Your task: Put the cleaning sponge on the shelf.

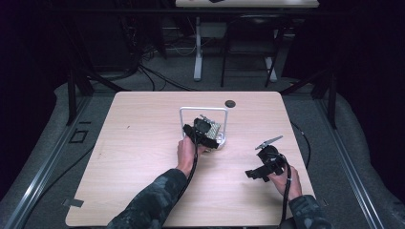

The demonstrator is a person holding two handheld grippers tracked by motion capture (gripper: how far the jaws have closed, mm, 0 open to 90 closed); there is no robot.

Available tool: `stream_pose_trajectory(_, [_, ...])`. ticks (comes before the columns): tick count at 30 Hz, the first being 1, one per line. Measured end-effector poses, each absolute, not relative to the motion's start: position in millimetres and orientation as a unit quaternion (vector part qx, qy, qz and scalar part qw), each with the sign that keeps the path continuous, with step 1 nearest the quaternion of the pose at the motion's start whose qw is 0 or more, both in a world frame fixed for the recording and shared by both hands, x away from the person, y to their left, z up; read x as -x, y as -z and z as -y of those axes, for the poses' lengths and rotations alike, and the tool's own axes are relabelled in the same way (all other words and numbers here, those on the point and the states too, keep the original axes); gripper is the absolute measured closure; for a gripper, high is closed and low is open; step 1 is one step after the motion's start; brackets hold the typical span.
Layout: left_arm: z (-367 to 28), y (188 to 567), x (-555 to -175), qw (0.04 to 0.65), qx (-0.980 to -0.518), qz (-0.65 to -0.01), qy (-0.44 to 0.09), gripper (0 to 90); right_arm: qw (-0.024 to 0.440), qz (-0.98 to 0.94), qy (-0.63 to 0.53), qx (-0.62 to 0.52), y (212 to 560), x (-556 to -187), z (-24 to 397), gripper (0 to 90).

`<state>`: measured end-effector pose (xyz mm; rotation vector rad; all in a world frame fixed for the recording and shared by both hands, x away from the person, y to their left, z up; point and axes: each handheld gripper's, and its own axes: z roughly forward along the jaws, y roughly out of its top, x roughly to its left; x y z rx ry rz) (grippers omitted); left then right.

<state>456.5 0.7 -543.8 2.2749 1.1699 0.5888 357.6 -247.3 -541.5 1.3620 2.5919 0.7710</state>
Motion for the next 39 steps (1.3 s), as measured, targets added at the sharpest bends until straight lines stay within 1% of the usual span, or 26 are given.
stream_pose_trajectory(4, [0, 536, -452, 0.263, -0.839, -0.422, -0.22, 3.9, 0.058, -0.855, -0.254, -0.448, 542, -358, 247, 8.4])
stream_pose_trajectory(16, [-1, 509, -434, 0.271, -0.867, -0.372, -0.191, 1.7, 0.058, -0.854, -0.254, -0.451, 541, -358, 248, 8.4])
stream_pose_trajectory(19, [-2, 502, -427, 0.271, -0.876, -0.354, -0.183, 3.5, 0.064, -0.853, -0.256, -0.45, 540, -357, 248, 8.5])
stream_pose_trajectory(23, [-5, 493, -417, 0.273, -0.884, -0.336, -0.177, 3.0, 0.062, -0.853, -0.255, -0.452, 541, -357, 248, 8.4])
stream_pose_trajectory(29, [-17, 485, -406, 0.273, -0.893, -0.318, -0.164, 0.2, 0.06, -0.853, -0.254, -0.453, 541, -357, 248, 8.4])
stream_pose_trajectory(39, [-50, 475, -389, 0.277, -0.894, -0.311, -0.164, 0.2, 0.061, -0.853, -0.251, -0.454, 541, -357, 248, 8.4])
